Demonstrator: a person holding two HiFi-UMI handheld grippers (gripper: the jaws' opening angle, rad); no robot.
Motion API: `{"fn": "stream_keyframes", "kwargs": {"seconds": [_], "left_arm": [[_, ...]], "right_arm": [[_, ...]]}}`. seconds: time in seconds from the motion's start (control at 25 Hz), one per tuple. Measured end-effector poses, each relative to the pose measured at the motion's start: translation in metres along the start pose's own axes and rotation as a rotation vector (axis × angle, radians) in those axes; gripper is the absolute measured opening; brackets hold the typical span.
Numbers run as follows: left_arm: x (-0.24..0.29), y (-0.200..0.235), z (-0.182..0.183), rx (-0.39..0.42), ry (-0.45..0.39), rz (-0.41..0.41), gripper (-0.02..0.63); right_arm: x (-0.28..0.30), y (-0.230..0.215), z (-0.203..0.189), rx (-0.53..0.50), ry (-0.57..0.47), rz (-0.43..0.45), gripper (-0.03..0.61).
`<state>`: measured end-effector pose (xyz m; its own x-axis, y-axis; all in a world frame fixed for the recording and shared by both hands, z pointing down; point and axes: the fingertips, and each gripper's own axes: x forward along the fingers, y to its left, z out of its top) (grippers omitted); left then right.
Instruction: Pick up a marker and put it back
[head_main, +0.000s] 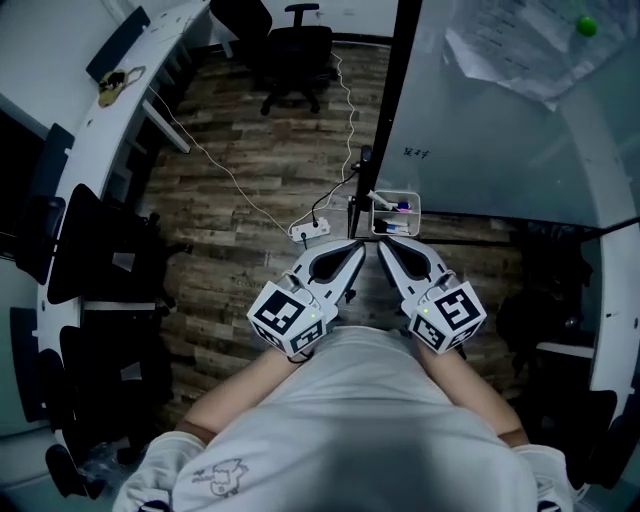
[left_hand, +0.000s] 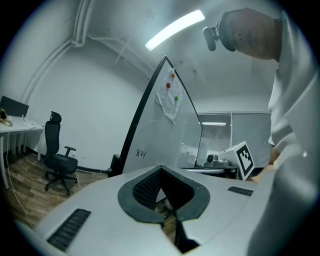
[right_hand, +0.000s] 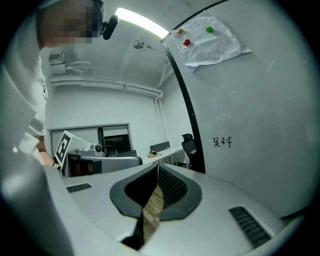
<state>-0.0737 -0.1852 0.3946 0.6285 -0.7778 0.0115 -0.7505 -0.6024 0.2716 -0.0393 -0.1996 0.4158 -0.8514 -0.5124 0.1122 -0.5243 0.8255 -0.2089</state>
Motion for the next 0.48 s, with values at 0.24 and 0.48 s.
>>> {"fn": "stream_keyframes", "kwargs": {"seconds": [0.24, 0.48], "left_arm": [[-0.010, 0.031, 0.020, 0.022, 0.013, -0.115, 0.005], [-0.023, 0.058, 0.028, 0.020, 0.024, -0.173, 0.005]], "right_arm": [[0.027, 0.003, 0.006, -0.009, -0.042, -0.133, 0.014], [0.036, 0.006, 0.006, -0.001, -0.064, -0.257, 0.014]]}}
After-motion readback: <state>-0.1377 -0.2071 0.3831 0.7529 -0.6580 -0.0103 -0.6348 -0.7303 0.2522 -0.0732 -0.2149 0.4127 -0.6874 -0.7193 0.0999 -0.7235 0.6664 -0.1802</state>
